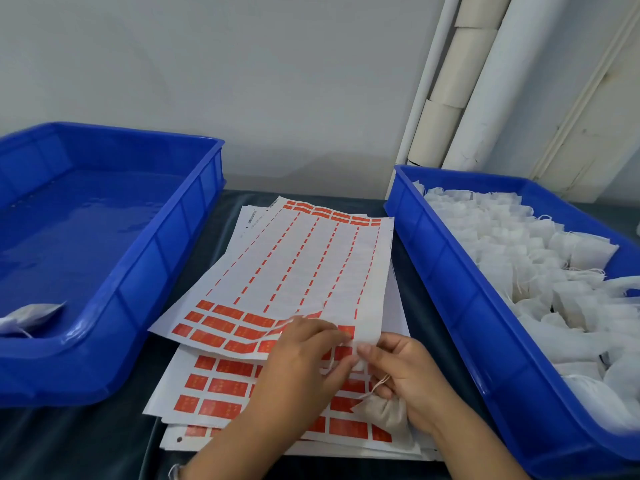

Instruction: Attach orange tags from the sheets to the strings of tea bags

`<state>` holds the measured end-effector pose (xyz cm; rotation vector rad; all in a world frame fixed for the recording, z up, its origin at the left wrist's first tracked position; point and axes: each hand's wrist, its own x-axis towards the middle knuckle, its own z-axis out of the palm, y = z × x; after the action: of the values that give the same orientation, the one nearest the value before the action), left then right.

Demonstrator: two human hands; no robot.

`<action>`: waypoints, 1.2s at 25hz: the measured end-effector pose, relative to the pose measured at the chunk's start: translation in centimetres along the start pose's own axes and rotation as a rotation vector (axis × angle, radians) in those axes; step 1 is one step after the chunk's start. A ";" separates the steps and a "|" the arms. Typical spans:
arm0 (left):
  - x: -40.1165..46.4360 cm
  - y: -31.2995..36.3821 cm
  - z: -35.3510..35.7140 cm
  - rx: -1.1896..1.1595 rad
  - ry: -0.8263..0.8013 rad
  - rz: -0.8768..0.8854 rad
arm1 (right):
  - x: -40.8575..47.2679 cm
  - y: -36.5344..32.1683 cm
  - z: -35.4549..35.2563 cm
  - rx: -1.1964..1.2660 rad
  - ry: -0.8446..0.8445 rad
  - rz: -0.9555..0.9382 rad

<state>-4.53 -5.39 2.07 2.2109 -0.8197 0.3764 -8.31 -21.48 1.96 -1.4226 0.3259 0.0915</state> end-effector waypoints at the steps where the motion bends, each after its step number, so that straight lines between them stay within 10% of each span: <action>1: 0.0 0.0 0.1 -0.020 0.007 -0.027 | 0.0 0.0 0.1 -0.019 0.002 -0.012; 16: 0.9 -0.3 0.3 -0.191 -0.015 -0.411 | 0.2 -0.1 1.2 -0.589 0.042 -0.347; 30: 1.9 0.2 -0.3 -0.104 -0.250 -0.396 | 0.4 0.9 0.7 -0.428 0.039 -0.266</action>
<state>-3.26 -6.10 3.30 2.2817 -0.4930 -0.1339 -8.02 -20.73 1.07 -1.8816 0.1495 -0.0896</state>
